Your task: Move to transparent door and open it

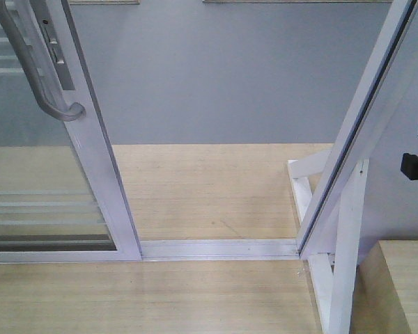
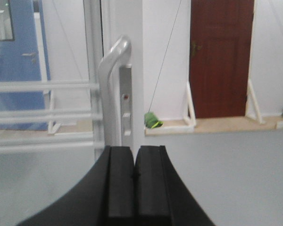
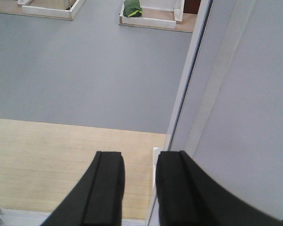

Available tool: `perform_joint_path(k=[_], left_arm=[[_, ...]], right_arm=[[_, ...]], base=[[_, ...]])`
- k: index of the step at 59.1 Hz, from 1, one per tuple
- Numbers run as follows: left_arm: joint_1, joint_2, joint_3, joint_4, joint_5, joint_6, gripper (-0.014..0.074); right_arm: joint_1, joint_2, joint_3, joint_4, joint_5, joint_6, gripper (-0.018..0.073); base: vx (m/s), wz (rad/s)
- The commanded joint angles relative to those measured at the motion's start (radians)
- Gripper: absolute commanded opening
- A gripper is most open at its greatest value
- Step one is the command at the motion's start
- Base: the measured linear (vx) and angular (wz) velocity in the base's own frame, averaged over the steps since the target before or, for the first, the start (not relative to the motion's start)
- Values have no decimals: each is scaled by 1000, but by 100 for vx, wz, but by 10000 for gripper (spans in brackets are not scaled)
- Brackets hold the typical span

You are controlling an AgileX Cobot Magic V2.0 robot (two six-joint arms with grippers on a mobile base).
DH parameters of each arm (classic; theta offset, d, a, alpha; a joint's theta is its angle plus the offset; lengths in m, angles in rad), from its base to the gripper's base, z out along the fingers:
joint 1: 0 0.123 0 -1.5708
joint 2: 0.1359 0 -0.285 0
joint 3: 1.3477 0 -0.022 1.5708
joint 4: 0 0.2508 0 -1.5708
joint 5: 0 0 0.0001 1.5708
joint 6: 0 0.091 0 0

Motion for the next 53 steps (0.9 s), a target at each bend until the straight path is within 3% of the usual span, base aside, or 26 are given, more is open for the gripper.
perform_joint_path(k=[1,5,9,13,18,53], left_arm=[[-6,-64,37,-88,-30,132,-7],[-6,-131,107,-95,-64,183,-7],[-6,-192,183,-99,-115,184,-7],[-6,-216,176,-118,-3,174,-7],[-4,-212,178,-112,23,166,-7],[-4,-213,178,-111,26,166,-7]], right_arm=[[-6,-7,-29,-16,-72,-6,271],[-6,-7,-29,-16,-72,-6,271],[-6,-7,-29,-16,-72,-6,271],[-6,-7,-29,-16,-72,-6,271],[-6,-7,-29,-16,-72,-6,271],[-6,-7,-29,-16,-72,-6,271]], base=[[0,0],[0,0],[0,0],[0,0],[0,0],[0,0]])
